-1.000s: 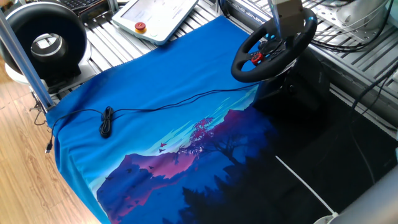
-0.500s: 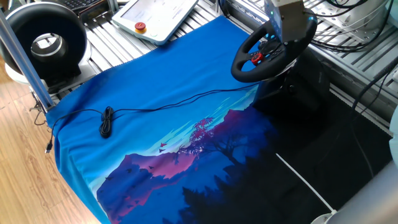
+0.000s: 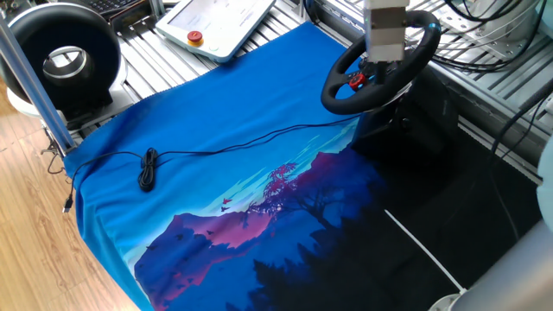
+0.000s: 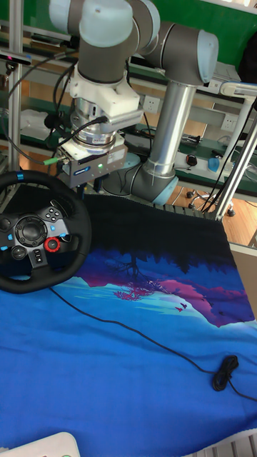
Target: Rotate the steering wheel 90 degrees clockwise
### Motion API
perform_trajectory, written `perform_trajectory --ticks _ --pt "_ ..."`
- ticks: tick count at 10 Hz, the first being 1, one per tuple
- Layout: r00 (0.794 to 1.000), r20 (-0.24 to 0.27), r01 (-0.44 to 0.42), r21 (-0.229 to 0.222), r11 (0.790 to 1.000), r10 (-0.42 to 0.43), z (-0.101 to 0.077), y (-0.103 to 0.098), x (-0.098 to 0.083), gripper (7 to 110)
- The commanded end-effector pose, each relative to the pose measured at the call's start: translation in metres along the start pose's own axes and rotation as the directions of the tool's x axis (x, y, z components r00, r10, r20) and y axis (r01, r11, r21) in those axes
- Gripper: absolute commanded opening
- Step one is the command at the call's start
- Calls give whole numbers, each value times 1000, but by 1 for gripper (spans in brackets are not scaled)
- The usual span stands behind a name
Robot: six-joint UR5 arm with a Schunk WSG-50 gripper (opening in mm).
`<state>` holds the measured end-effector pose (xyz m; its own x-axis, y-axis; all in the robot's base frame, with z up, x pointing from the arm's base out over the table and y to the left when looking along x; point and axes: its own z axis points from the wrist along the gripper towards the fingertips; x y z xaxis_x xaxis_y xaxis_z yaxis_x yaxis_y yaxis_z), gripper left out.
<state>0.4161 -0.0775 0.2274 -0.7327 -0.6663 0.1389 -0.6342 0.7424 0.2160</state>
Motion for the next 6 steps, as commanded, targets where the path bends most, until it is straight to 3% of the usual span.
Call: perform_trajectory --ticks 1,3,4,6 --pt "999 35 15 -116 993 -11 -3 29 -8 44" --pt "992 33 123 -98 987 -121 -3 26 -5 44" --pt "989 51 143 -112 983 -138 -3 30 -8 66" --pt "977 109 194 -129 973 -181 -12 13 -15 66"
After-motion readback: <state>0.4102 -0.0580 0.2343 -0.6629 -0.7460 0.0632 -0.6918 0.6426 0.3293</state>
